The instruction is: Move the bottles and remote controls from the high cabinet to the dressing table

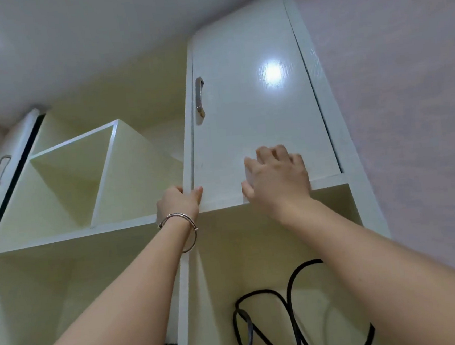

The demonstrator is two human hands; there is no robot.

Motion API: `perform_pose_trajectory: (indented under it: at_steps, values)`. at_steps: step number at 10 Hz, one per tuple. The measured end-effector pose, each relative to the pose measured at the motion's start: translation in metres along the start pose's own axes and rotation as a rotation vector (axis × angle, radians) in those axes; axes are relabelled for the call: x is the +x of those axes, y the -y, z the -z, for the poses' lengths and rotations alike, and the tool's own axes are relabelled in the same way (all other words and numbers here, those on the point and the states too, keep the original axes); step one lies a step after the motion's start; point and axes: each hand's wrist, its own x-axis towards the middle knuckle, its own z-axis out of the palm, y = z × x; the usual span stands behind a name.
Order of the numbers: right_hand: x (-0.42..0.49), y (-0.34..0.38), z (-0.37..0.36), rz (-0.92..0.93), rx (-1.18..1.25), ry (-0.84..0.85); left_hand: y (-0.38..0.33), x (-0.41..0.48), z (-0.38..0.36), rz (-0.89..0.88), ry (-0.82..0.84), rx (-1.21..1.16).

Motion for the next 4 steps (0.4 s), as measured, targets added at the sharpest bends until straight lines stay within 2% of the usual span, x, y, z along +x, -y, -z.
perform_pose_trajectory:
  at_steps: [1,2,4]
  values:
    - [-0.001,-0.004,0.0,0.028,-0.043,0.022,0.002,0.0,0.001,0.017,0.001,-0.023]
    - [-0.002,-0.005,0.004,0.04,-0.046,0.078,-0.001,-0.005,0.01,-0.011,0.073,0.023]
    - [-0.012,-0.022,0.016,0.083,0.026,0.12,0.008,-0.033,0.04,-0.193,0.196,0.195]
